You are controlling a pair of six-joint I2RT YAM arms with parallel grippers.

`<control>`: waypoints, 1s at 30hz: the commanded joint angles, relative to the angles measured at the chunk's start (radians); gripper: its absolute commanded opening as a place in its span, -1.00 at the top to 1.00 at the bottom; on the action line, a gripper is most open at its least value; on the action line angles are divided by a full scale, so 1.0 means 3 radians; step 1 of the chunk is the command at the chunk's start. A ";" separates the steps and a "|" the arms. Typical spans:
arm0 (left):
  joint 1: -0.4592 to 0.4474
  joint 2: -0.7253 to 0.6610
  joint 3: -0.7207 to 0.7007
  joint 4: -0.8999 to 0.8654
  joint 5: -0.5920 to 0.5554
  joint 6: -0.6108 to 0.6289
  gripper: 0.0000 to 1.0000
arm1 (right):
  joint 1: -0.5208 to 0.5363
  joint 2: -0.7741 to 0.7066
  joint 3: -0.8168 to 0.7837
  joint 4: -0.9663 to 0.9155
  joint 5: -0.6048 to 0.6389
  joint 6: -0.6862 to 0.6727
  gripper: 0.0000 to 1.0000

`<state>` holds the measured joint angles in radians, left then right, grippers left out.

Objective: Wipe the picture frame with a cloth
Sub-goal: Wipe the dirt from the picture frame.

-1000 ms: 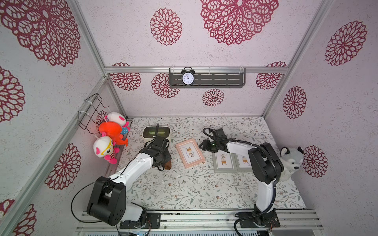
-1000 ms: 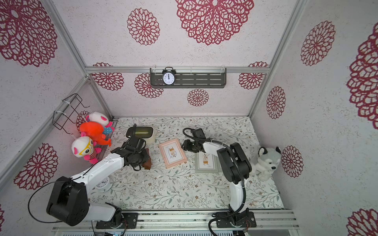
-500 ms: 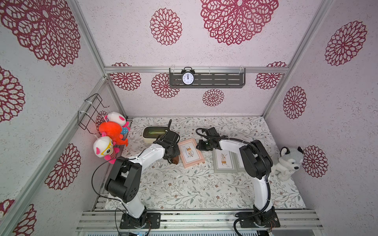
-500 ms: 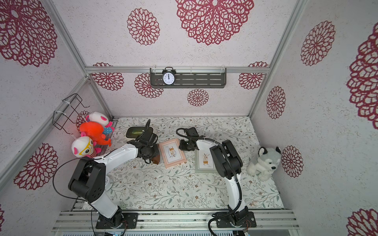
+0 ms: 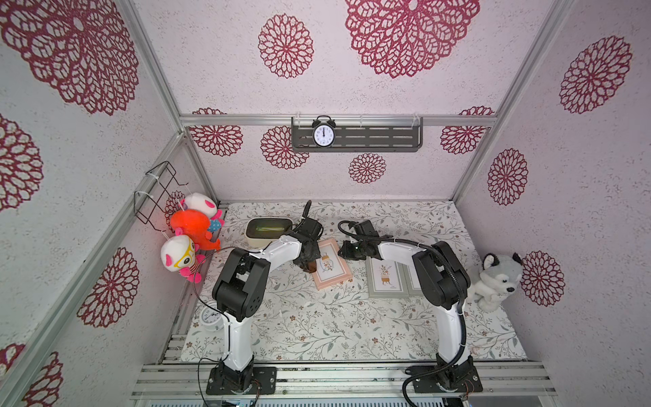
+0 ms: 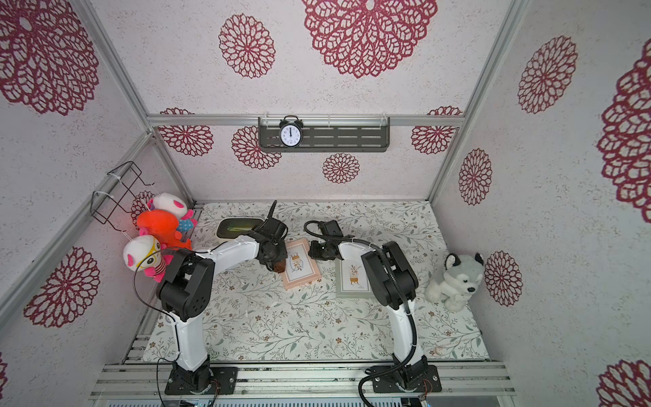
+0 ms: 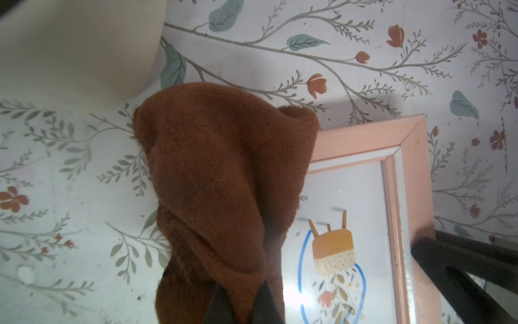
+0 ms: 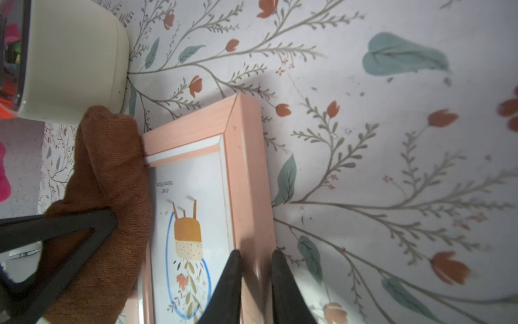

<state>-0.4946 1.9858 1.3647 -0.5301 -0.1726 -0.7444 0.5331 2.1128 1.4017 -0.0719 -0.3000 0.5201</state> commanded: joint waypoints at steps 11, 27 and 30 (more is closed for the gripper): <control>-0.0315 -0.0105 -0.0337 -0.0344 -0.0215 -0.0344 1.00 | 0.0008 0.0085 -0.0153 -0.0338 0.0242 0.0101 0.61; -0.0138 0.0184 -0.0141 -0.0263 0.0074 -0.0196 1.00 | -0.0008 0.0085 -0.0236 -0.0332 0.0273 0.0102 0.62; -0.0386 0.0010 -0.0473 -0.0270 0.0044 -0.0452 1.00 | -0.0009 0.0095 -0.0239 -0.0343 0.0279 0.0100 0.62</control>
<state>-0.5266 1.9850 1.3285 -0.4896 -0.2089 -0.7929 0.5331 2.1101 1.3785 -0.0296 -0.2901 0.5430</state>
